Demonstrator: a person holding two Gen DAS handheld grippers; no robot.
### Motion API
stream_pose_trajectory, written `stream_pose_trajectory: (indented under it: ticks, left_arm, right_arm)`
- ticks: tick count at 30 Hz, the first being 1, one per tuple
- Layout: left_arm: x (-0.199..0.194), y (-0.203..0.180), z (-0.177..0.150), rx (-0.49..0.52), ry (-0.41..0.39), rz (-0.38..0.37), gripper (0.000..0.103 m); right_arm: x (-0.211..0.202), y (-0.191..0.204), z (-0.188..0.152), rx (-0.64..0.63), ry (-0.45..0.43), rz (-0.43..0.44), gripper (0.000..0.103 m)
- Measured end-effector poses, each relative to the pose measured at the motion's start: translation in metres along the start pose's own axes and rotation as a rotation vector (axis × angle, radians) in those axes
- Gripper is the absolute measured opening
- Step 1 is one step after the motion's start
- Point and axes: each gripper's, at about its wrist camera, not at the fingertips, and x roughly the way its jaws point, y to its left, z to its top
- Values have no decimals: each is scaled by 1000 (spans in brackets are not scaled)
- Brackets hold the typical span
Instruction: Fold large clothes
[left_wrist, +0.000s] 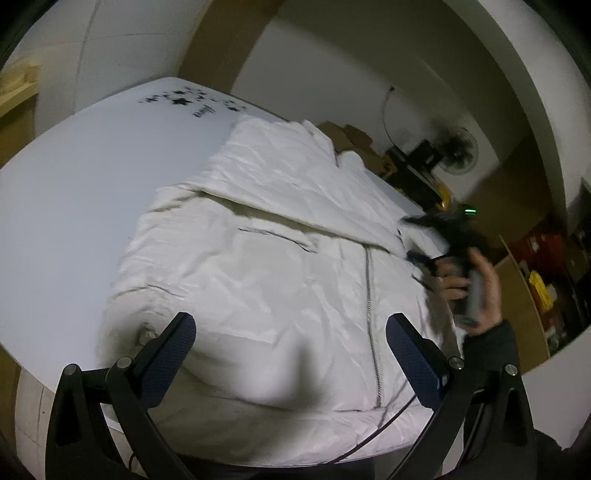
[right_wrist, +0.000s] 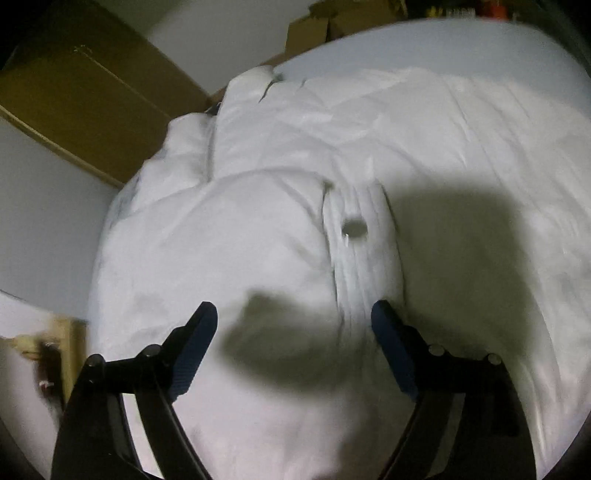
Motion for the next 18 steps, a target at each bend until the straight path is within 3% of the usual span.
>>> stream_pose_trajectory:
  ticks: [2, 4, 6, 9, 13, 18]
  left_arm:
    - [6, -4, 1, 7, 25, -6, 103]
    - [10, -11, 7, 16, 39, -10, 103]
    - [13, -33, 23, 49, 43, -33, 103]
    - [28, -97, 50, 163, 32, -102, 103]
    - [96, -199, 81, 307, 87, -110, 103]
    - [234, -305, 94, 427, 162, 60, 103]
  right_arm:
    - [-51, -24, -9, 71, -91, 118, 85]
    - [-97, -62, -16, 150, -173, 141, 86]
    - [-130, -101, -21, 252, -237, 113, 86]
    - [-180, -177, -33, 415, -321, 9, 86]
    - [-214, -236, -42, 574, -351, -46, 86]
    - [-230, -277, -49, 656, -367, -94, 86]
